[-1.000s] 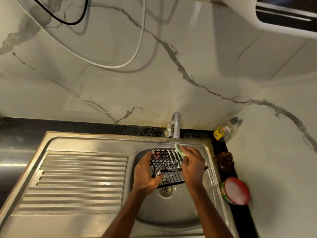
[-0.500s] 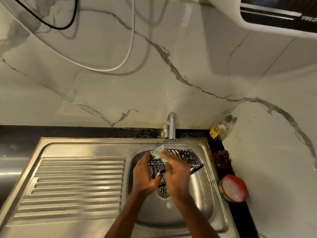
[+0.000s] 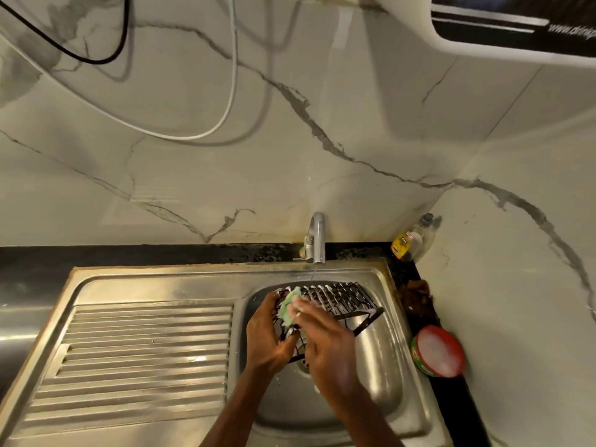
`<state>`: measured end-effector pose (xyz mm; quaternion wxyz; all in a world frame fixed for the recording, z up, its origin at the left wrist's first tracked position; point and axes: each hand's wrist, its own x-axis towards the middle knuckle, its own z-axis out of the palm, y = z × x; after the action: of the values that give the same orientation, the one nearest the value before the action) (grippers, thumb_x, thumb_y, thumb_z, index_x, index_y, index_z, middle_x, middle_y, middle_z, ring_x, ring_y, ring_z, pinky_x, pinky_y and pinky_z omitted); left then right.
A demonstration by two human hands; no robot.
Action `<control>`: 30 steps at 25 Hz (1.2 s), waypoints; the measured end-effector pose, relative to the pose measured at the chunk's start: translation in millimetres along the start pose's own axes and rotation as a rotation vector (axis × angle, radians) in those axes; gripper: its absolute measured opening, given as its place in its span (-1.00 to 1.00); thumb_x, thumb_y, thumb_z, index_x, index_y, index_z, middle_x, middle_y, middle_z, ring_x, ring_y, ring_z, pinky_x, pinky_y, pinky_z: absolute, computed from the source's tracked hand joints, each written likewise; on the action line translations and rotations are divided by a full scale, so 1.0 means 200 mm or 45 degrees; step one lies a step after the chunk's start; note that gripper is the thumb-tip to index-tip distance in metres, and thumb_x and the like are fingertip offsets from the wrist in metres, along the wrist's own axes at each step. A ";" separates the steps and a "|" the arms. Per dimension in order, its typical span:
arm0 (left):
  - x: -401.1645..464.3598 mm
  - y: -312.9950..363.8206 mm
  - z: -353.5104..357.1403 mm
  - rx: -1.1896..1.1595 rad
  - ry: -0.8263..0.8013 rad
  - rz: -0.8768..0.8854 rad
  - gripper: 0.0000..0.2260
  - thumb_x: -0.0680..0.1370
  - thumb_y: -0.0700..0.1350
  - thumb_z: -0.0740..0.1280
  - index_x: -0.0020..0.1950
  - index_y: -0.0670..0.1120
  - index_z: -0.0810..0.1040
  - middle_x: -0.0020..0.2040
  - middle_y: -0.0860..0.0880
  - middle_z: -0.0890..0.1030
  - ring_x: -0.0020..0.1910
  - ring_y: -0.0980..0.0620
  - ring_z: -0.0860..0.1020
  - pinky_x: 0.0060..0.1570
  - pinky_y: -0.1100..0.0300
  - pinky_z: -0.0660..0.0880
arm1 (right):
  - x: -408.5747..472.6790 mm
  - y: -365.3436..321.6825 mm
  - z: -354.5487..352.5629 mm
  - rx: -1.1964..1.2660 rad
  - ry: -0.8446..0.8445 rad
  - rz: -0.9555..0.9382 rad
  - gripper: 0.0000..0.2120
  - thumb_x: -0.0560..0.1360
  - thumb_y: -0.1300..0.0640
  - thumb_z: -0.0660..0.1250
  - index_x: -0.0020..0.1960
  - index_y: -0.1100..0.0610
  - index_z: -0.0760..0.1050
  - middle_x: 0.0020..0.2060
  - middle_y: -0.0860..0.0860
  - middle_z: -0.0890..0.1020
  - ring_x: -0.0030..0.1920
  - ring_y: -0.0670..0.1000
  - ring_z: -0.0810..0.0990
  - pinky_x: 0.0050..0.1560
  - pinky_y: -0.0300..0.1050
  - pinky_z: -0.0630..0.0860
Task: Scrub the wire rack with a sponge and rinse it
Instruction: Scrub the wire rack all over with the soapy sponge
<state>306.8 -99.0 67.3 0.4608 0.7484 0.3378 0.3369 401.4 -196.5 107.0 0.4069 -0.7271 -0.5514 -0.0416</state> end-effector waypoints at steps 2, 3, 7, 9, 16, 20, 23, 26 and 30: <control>0.00 -0.02 -0.02 -0.034 0.042 -0.060 -0.43 0.39 0.03 0.42 0.39 -0.07 0.50 0.18 0.08 0.65 0.16 0.06 0.65 0.12 -0.04 0.63 | -0.04 0.11 -0.05 -0.051 -0.008 -0.088 -0.58 0.47 0.45 0.20 0.21 0.18 0.62 0.22 0.04 0.64 0.28 -0.04 0.59 0.31 -0.15 0.51; -0.01 -0.03 -0.03 -0.037 0.058 -0.089 -0.42 0.38 0.00 0.42 0.41 -0.06 0.48 0.19 0.04 0.66 0.17 0.04 0.65 0.14 -0.06 0.64 | -0.04 0.23 -0.09 -0.099 0.042 0.017 -0.58 0.47 0.44 0.19 0.20 0.17 0.62 0.21 0.01 0.64 0.24 -0.03 0.62 0.25 -0.20 0.54; -0.02 -0.02 -0.06 -0.058 0.108 -0.106 -0.48 0.36 -0.15 0.40 0.33 -0.05 0.51 0.10 0.06 0.68 0.09 0.06 0.67 0.08 -0.01 0.67 | -0.04 0.44 -0.14 -0.135 0.128 0.486 -0.45 0.33 0.60 0.30 0.19 0.14 0.61 0.19 -0.07 0.59 0.16 0.00 0.67 0.13 -0.41 0.53; -0.02 0.00 -0.06 -0.083 0.115 -0.097 -0.52 0.36 -0.18 0.37 0.29 -0.07 0.53 0.05 0.05 0.68 0.04 0.06 0.67 0.04 0.01 0.67 | -0.06 0.26 -0.05 -0.111 0.122 0.308 -0.43 0.33 0.61 0.27 0.22 0.18 0.62 0.23 0.01 0.63 0.25 -0.05 0.61 0.17 -0.27 0.57; -0.06 -0.04 -0.09 -0.006 0.090 -0.139 -0.47 0.39 -0.17 0.40 0.37 -0.09 0.50 0.11 0.01 0.68 0.11 0.02 0.67 0.11 -0.11 0.65 | -0.04 0.53 -0.17 -0.144 0.115 0.527 -0.42 0.37 0.55 0.28 0.27 0.07 0.51 0.13 0.07 0.69 0.12 0.04 0.69 0.20 -0.52 0.41; -0.05 0.01 -0.09 -0.004 0.059 -0.073 -0.46 0.38 -0.13 0.39 0.37 -0.10 0.49 0.12 0.00 0.67 0.10 0.02 0.67 0.09 -0.12 0.65 | -0.07 0.26 -0.04 -0.083 0.024 0.194 -0.44 0.37 0.55 0.23 0.28 0.17 0.58 0.20 0.05 0.65 0.23 -0.09 0.61 0.20 -0.33 0.53; -0.04 0.02 -0.10 0.072 0.009 -0.057 -0.42 0.37 -0.05 0.42 0.40 -0.04 0.46 0.15 0.04 0.66 0.12 0.05 0.66 0.10 -0.10 0.65 | -0.05 0.48 -0.09 -0.059 -0.039 0.234 -0.46 0.44 0.53 0.28 0.29 0.08 0.55 0.20 0.02 0.66 0.23 -0.07 0.62 0.25 -0.32 0.50; -0.07 -0.03 -0.09 0.218 -0.078 -0.005 -0.34 0.38 0.04 0.43 0.46 -0.03 0.40 0.24 0.00 0.61 0.21 0.01 0.60 0.19 -0.11 0.60 | -0.01 0.60 -0.09 0.004 0.007 0.610 -0.50 0.46 0.50 0.34 0.21 -0.02 0.53 0.06 0.04 0.72 0.09 0.00 0.70 0.17 -0.25 0.57; -0.05 -0.03 -0.07 0.190 -0.068 -0.004 -0.33 0.37 0.03 0.40 0.48 -0.04 0.39 0.25 0.01 0.61 0.24 0.04 0.59 0.19 -0.11 0.60 | -0.02 0.27 0.06 0.031 0.067 0.410 -0.59 0.43 0.49 0.30 0.19 0.17 0.62 0.07 0.04 0.70 0.07 -0.09 0.68 0.08 -0.38 0.57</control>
<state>288.1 -99.1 65.1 0.4130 0.7888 0.3508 0.2900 441.3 -194.4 67.5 0.4315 -0.7998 -0.4172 0.0121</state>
